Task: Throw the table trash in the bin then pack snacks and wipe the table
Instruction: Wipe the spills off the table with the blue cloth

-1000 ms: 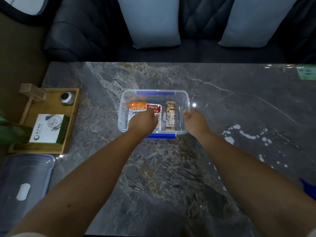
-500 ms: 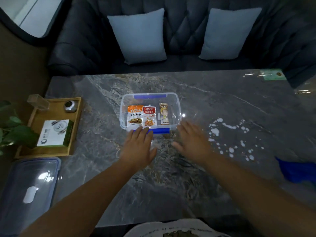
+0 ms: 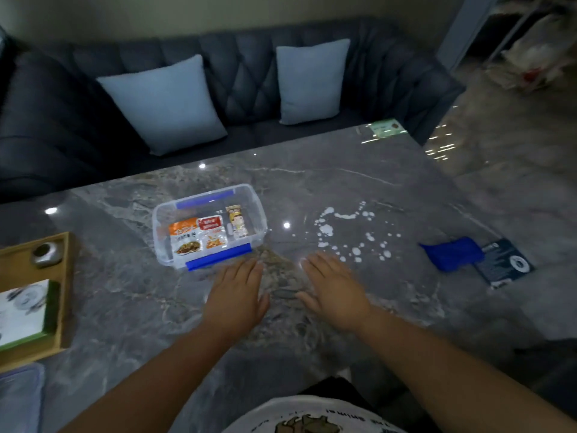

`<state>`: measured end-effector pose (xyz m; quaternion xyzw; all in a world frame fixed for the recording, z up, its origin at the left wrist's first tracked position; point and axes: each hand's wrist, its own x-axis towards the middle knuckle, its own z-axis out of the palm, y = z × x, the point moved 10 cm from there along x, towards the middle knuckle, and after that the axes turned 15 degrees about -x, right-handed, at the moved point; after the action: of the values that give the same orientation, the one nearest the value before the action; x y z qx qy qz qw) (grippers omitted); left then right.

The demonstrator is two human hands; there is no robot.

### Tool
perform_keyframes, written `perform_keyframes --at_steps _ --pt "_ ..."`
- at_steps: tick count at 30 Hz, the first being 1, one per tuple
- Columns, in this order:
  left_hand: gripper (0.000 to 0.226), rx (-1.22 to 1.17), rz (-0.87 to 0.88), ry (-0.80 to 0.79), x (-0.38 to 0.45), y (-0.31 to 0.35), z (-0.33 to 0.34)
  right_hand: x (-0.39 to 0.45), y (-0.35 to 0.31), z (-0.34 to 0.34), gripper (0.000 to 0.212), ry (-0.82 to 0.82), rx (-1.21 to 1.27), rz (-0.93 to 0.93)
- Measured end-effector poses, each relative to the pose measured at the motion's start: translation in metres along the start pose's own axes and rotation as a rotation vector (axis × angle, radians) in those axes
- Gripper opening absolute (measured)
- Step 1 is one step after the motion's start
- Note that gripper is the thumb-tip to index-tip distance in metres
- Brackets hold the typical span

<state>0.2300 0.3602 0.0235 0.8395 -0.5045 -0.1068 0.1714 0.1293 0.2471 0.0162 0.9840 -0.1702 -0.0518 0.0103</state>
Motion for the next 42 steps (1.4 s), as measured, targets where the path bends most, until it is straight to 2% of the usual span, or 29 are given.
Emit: perform_keyframes --at_steps 8,14,22,26,31,34,42 --pt "0.060 -0.053 0.108 -0.039 0.041 0.067 0.037 -0.042 0.076 0.009 0.062 0.033 0.064 0.082" --pt "0.054 -0.085 0.182 -0.016 0.087 0.146 0.074 -0.073 0.176 0.021 0.063 0.053 0.015 0.122" --pt "0.055 -0.120 -0.003 -0.080 0.118 0.227 0.174 -0.099 0.330 0.055 0.065 -0.032 -0.059 -0.004" --pt "0.052 -0.171 -0.076 -0.102 0.118 0.264 0.207 -0.103 0.380 0.073 0.068 -0.084 -0.089 -0.078" --pt "0.044 -0.174 -0.129 -0.119 0.121 0.277 0.233 -0.098 0.418 0.106 0.073 -0.173 -0.109 -0.138" --pt "0.047 -0.114 -0.171 -0.159 0.116 0.267 0.252 -0.089 0.425 0.122 0.077 -0.211 -0.155 -0.196" --pt "0.056 -0.022 -0.215 -0.145 0.107 0.253 0.274 -0.076 0.424 0.141 0.083 -0.229 -0.217 -0.390"
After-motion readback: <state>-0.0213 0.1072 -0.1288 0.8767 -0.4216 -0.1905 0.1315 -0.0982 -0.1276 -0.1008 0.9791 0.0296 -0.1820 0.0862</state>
